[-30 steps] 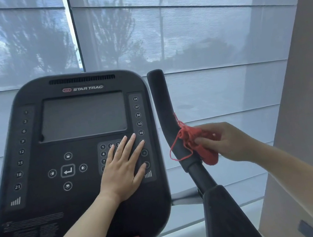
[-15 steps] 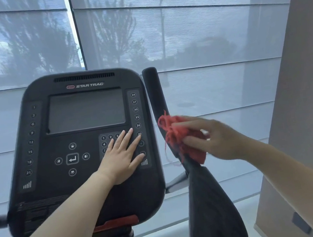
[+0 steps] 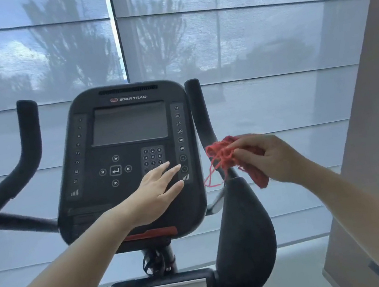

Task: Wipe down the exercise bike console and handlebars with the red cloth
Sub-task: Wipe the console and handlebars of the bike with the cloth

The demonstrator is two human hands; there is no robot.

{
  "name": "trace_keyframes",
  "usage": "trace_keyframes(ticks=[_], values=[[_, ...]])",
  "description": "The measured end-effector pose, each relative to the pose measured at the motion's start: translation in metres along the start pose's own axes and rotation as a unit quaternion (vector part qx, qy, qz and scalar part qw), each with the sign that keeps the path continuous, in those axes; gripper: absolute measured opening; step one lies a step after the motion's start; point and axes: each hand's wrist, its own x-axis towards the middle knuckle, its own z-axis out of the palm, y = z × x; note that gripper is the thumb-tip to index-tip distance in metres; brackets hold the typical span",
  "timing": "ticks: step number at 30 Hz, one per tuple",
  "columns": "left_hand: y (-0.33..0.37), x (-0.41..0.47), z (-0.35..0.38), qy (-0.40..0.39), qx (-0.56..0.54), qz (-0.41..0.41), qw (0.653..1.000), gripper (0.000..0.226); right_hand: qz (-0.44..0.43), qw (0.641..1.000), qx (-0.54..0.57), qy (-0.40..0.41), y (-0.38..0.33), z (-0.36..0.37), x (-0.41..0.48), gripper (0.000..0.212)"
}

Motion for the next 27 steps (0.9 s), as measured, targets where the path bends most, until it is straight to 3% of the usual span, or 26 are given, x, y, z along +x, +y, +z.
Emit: trace_keyframes(ticks=[2, 5, 8, 12, 14, 16, 18, 21, 27], values=[[0.011, -0.023, 0.001, -0.008, -0.014, -0.011, 1.000, 0.060, -0.032, 0.992, -0.099, -0.077, 0.009, 0.018, -0.018, 0.021], [0.023, -0.054, 0.007, -0.015, -0.024, -0.041, 0.999, 0.070, -0.067, 0.979, -0.179, -0.075, 0.012, 0.026, -0.031, 0.022], [0.031, -0.080, 0.020, -0.002, -0.016, -0.059, 0.998, 0.061, -0.076, 0.973, -0.199, -0.083, 0.001, 0.022, -0.039, 0.020], [0.033, -0.106, 0.031, 0.068, 0.035, -0.089, 0.993, 0.070, -0.118, 0.970, -0.173, -0.122, -0.008, 0.022, -0.067, 0.019], [0.034, -0.112, 0.033, 0.091, 0.059, -0.095, 0.990, 0.058, -0.114, 0.975, -0.149, -0.119, -0.012, 0.020, -0.072, 0.021], [0.037, -0.114, 0.033, 0.085, 0.078, -0.087, 0.990, 0.048, -0.075, 0.971, -0.194, -0.119, -0.015, 0.022, -0.065, 0.027], [0.044, -0.118, 0.034, 0.071, 0.098, -0.098, 0.988, 0.062, -0.050, 0.950, -0.275, -0.136, -0.018, 0.031, -0.064, 0.033], [0.050, -0.125, 0.037, 0.092, 0.137, -0.116, 0.979, 0.084, -0.078, 0.945, -0.296, -0.113, -0.020, 0.042, -0.073, 0.034], [0.057, -0.137, 0.049, 0.180, 0.219, -0.111, 0.953, 0.076, -0.121, 0.959, -0.244, -0.083, -0.014, 0.044, -0.101, 0.034]])
